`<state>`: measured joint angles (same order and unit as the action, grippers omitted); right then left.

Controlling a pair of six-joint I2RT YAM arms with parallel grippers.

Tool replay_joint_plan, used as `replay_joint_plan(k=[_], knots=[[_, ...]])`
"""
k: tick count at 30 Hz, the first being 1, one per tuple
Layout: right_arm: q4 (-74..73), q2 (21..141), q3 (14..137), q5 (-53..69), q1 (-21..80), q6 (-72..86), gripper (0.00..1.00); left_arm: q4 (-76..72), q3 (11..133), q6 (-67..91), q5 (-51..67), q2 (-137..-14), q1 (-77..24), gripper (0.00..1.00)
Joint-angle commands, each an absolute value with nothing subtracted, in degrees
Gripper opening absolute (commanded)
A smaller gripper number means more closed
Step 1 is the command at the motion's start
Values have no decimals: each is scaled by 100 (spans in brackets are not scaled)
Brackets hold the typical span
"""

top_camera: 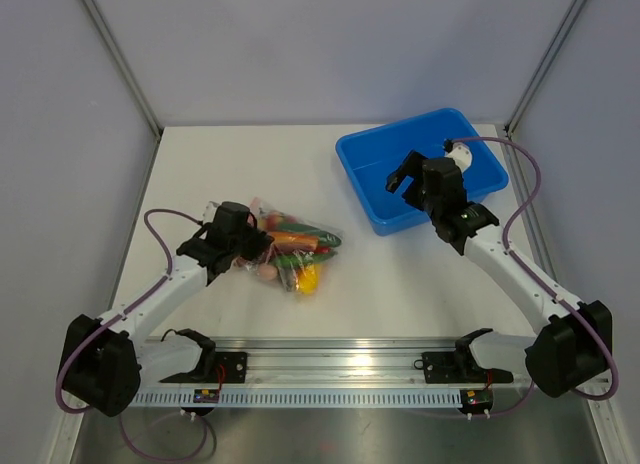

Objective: Open the zip-top bag and remove the fake food
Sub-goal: Adjust the zipper food storage bag at the center of the board.

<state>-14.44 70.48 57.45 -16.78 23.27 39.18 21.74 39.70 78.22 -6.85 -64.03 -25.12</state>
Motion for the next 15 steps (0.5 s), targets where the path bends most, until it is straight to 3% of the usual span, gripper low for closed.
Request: replay_joint_plan(k=[1,11,15], knots=[[-1275,7154,6064,-1274,2540,3516,99,1969,4104,7734,-747,-6451,-2400,0],[-755,7496,6204,-193,3216,2718,100,2909,4245,8041,-1790,-5934,-2057,0],[-1028,7970,6722,-28,3726,2295,99,2611,3711,8322,-2100,-5327,-2057,1]])
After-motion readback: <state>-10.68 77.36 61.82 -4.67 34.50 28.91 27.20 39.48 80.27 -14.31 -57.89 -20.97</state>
